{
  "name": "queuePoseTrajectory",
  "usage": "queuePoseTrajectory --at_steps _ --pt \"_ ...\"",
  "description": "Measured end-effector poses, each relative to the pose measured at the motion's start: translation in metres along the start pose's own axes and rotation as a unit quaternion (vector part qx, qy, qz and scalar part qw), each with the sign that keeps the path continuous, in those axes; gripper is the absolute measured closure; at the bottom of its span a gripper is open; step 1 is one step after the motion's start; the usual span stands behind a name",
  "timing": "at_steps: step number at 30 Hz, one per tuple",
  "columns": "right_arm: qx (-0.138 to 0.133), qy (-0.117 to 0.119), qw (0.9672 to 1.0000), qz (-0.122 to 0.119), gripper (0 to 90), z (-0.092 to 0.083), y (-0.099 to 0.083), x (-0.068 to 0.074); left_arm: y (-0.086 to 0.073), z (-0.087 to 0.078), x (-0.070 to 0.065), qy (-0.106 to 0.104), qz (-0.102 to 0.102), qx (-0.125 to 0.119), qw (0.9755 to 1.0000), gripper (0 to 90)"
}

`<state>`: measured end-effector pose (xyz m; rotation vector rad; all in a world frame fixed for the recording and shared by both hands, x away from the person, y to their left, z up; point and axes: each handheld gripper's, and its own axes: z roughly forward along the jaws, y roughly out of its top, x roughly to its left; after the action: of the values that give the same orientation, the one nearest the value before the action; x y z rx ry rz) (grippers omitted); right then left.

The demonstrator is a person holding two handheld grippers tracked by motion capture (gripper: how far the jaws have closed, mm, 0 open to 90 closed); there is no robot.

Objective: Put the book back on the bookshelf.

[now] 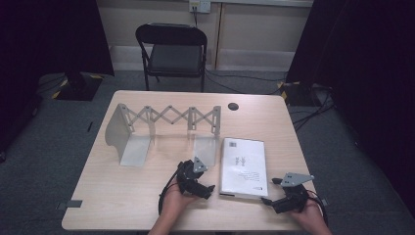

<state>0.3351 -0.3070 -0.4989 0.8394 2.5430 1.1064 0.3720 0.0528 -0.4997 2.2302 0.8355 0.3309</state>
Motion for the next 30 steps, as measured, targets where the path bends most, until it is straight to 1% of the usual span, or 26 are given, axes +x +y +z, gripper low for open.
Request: queuePoseTrajectory --at_steps 2,3,5,6,7,9,10,11,12,14,15,17,18,19,21,22,23,24,25,27,28,29,30 --pt "0.000 -0.006 1.0000 0.004 11.6 0.000 0.000 0.001 0.001 -0.003 0.002 0.001 0.001 0.009 1.0000 2.1" --pt "0.001 -0.005 1.0000 0.004 11.7 0.000 0.000 0.002 0.002 -0.005 0.003 0.003 0.002 0.014 0.9999 5.7" --pt "0.003 -0.002 1.0000 0.002 11.9 0.000 0.000 0.003 0.002 -0.007 0.003 0.000 0.002 0.016 0.9999 12.0" --pt "0.011 -0.001 0.9999 0.000 14.0 -0.001 0.002 0.005 0.002 -0.012 0.003 -0.009 0.012 0.023 0.9996 17.8" --pt "0.014 -0.002 0.9999 0.001 14.0 -0.001 0.003 0.005 0.002 -0.013 0.002 -0.013 0.015 0.028 0.9994 20.4" --pt "0.017 -0.001 0.9998 0.001 14.1 -0.001 0.004 0.007 0.002 -0.014 0.001 -0.016 0.019 0.029 0.9993 20.8" --pt "0.019 0.004 0.9998 -0.005 14.7 0.000 0.006 0.009 0.003 -0.016 -0.003 -0.020 0.031 0.029 0.9989 22.2" --pt "0.019 0.004 0.9998 -0.005 14.7 0.000 0.006 0.009 0.003 -0.016 -0.003 -0.020 0.031 0.029 0.9989 23.9" --pt "0.019 0.015 0.9996 -0.016 18.2 0.001 0.008 0.013 0.008 -0.021 -0.008 -0.023 0.052 0.028 0.9980 23.9" --pt "0.020 0.019 0.9994 -0.019 19.6 0.002 0.010 0.016 0.014 -0.026 -0.013 -0.038 0.057 0.015 0.9975 24.2" --pt "0.020 0.019 0.9994 -0.019 19.6 0.002 0.010 0.016 0.014 -0.026 -0.013 -0.038 0.057 0.015 0.9975 24.0" --pt "0.019 0.021 0.9994 -0.019 21.9 0.004 0.011 0.019 0.018 -0.029 -0.017 -0.057 0.053 0.005 0.9970 24.0" --pt "0.015 0.022 0.9994 -0.021 24.2 0.004 0.011 0.021 0.020 -0.029 -0.020 -0.064 0.055 0.000 0.9964 24.4" --pt "0.014 0.023 0.9994 -0.020 26.1 0.004 0.012 0.021 0.022 -0.029 -0.023 -0.063 0.062 0.009 0.9960 24.4" --pt "0.013 0.020 0.9995 -0.018 29.7 0.004 0.012 0.022 0.023 -0.026 -0.027 -0.074 0.060 0.010 0.9954 24.4" --pt "0.012 0.019 0.9996 -0.017 31.5 0.005 0.013 0.022 0.023 -0.024 -0.028 -0.078 0.064 0.011 0.9949 24.7" --pt "0.012 0.019 0.9996 -0.017 31.5 0.005 0.013 0.022 0.023 -0.024 -0.028 -0.078 0.064 0.011 0.9949 25.7" --pt "0.010 0.019 0.9996 -0.017 33.6 0.005 0.013 0.023 0.024 -0.021 -0.031 -0.081 0.073 0.017 0.9939 26.1" --pt "0.010 0.017 0.9997 -0.017 34.5 0.005 0.014 0.024 0.024 -0.019 -0.032 -0.082 0.078 0.020 0.9934 26.0" --pt "0.011 0.013 0.9998 -0.011 38.5 0.005 0.014 0.023 0.024 -0.016 -0.035 -0.089 0.079 0.021 0.9927 26.1" --pt "0.010 0.010 0.9999 -0.007 41.5 0.004 0.014 0.023 0.024 -0.013 -0.038 -0.089 0.081 0.021 0.9925 26.0" --pt "0.010 0.006 0.9999 -0.005 44.6 0.004 0.014 0.022 0.024 -0.011 -0.039 -0.087 0.092 0.023 0.9917 25.6" --pt "0.012 0.004 0.9999 -0.003 47.2 0.003 0.015 0.022 0.025 -0.010 -0.041 -0.088 0.098 0.025 0.9910 25.8"
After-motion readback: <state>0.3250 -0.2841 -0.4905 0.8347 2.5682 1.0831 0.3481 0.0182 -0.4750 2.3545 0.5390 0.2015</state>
